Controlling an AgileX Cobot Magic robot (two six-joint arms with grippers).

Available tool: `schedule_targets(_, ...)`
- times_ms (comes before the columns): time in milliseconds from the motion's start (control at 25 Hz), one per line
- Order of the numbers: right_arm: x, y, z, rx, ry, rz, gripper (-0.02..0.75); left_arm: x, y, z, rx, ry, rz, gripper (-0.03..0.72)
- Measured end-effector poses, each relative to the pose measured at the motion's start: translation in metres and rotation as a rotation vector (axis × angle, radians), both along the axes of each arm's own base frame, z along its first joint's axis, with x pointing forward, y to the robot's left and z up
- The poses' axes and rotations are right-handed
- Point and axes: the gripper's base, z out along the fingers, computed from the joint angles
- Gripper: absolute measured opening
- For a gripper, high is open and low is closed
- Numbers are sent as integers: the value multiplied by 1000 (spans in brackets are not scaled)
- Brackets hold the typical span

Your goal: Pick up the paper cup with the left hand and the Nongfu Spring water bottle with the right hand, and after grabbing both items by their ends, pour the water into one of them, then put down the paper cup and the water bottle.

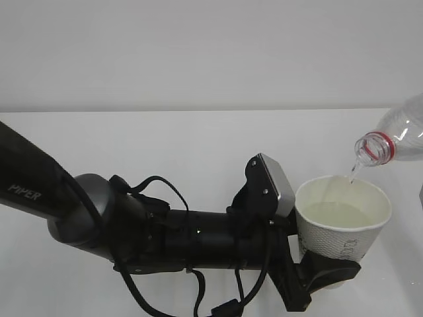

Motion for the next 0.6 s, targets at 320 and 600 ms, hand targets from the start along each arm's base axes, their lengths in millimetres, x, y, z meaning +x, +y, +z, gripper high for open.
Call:
schedule_targets(320,0,0,0,0,0,0,413,0,0,0,0,0,0,529)
schedule_targets(600,0,0,0,0,-1,0,413,0,0,0,0,0,0,529)
